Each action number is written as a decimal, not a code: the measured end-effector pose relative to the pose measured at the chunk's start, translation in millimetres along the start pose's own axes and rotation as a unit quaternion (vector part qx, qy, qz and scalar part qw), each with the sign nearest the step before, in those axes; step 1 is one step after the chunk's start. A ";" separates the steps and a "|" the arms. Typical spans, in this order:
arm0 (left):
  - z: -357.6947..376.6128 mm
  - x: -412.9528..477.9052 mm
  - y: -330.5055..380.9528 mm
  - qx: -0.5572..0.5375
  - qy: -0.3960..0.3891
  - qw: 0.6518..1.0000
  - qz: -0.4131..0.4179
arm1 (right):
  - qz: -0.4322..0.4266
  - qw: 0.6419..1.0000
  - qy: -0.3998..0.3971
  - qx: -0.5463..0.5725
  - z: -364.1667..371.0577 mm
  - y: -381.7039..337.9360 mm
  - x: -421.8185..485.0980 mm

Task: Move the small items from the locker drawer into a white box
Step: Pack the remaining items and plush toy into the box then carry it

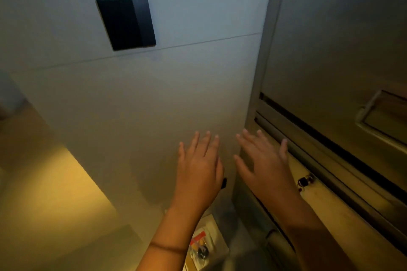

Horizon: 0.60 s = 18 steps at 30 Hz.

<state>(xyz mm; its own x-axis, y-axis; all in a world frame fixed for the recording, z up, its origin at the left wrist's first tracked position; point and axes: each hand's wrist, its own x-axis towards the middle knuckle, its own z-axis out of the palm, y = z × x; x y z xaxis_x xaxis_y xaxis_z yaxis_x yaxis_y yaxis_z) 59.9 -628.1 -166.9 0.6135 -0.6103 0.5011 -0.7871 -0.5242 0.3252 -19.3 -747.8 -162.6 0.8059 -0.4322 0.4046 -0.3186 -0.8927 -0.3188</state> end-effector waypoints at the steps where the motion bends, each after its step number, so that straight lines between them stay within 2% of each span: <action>1: -2.3 -1.8 -3.5 -0.007 -0.015 1.000 0.020 | 0.017 1.000 0.006 -0.003 -0.1 -5.9 -6.2; 7: -16.8 -13.0 2.0 -0.072 -0.088 0.988 0.107 | 0.112 0.992 0.004 -0.063 -13.7 -28.6 -42.9; 18: -30.7 -64.4 89.7 -0.150 -0.094 0.947 0.267 | 0.263 0.953 0.077 -0.129 -85.1 -24.4 -157.8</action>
<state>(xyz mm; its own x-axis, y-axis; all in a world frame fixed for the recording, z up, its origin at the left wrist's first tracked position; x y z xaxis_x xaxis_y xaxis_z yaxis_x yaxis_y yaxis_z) -52.2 -617.6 -145.4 0.1013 -0.8509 0.5155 -0.9538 0.0642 0.2934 -181.1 -668.8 -145.8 0.4245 -0.8239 0.3754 -0.7863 -0.5411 -0.2983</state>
